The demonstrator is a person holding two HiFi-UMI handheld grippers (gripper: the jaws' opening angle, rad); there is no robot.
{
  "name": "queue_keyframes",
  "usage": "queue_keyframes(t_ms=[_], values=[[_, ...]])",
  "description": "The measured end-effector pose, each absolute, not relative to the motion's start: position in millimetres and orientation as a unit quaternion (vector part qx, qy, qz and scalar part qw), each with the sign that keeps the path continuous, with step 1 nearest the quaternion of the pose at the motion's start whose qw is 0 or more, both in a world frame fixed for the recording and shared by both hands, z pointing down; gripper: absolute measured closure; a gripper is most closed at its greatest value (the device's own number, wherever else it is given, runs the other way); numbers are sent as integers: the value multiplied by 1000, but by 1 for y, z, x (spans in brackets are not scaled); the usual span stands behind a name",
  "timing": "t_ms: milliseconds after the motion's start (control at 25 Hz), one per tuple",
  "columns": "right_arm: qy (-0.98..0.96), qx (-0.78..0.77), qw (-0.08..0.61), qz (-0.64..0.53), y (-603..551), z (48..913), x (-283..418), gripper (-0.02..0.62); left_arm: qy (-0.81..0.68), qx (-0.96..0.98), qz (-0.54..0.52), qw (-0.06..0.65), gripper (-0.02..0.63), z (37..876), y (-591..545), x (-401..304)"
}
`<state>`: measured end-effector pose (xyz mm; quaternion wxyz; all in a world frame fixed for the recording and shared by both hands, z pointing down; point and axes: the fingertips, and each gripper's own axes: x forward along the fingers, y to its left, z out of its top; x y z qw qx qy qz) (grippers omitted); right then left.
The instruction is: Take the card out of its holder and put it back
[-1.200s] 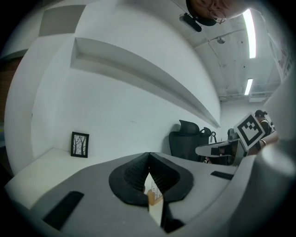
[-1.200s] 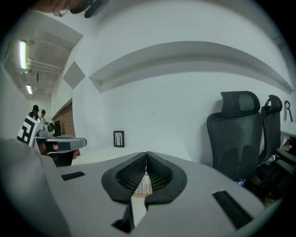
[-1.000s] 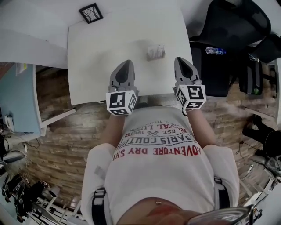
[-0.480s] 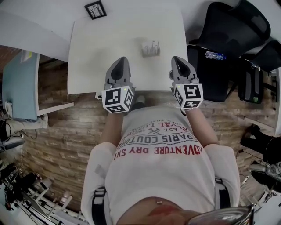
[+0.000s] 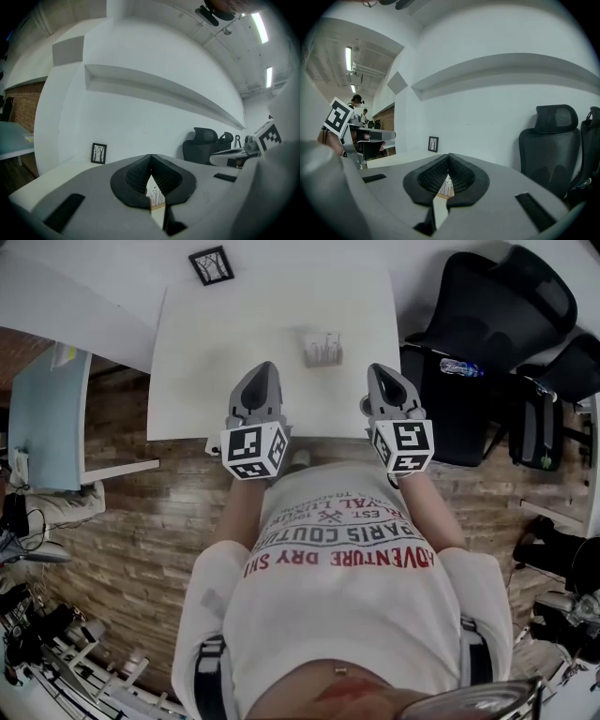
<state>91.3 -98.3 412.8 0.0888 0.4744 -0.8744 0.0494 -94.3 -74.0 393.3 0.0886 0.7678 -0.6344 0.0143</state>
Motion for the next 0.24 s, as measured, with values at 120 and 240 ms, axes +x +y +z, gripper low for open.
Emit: queue_keyframes(t_ms=[120,240], values=[[-875,474,91,50,-100,413,90,571,-632,770,15,87,580,394,-75,-92],[-874,474,90,55,-103,413,89,571,-626,776,19,80,580,394,-78,-88]])
